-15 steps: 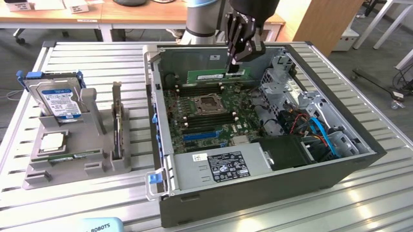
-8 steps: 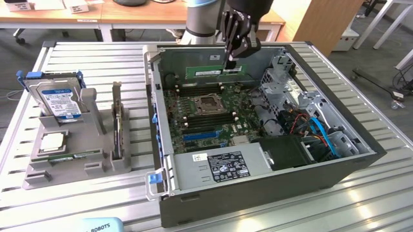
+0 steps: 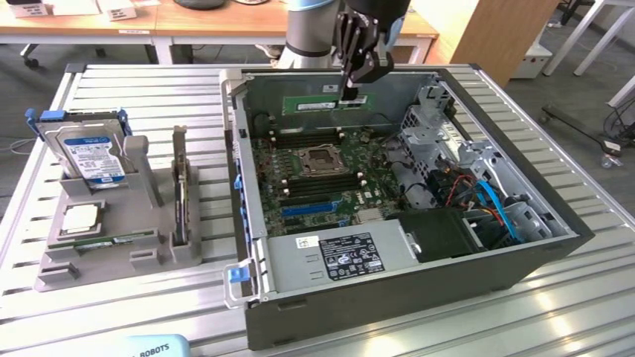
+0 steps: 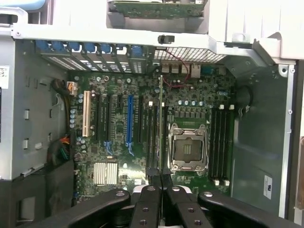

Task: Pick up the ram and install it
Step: 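Pick up the ram and move it above insertion slot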

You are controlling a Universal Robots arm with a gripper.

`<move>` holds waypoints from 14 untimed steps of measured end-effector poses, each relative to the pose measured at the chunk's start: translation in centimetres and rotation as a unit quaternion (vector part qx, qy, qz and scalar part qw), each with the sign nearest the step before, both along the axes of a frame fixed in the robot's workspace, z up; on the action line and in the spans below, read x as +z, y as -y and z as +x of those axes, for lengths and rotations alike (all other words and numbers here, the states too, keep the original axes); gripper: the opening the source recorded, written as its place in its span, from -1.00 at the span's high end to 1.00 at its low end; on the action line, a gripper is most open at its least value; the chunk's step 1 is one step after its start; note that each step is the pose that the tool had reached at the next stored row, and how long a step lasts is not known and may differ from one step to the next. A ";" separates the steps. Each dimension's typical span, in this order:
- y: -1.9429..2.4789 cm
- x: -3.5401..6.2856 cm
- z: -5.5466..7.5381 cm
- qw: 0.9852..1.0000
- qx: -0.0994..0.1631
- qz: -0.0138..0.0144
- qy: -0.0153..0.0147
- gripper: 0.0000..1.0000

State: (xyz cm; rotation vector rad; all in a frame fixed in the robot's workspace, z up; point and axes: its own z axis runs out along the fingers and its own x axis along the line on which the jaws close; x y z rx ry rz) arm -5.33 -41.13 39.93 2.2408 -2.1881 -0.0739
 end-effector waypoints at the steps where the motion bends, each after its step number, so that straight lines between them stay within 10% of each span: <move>1: -0.20 -0.01 0.0 1.000 0.000 0.000 0.000 0.76; 14: -0.34 -0.04 1.0 1.000 -0.010 0.000 0.000 0.76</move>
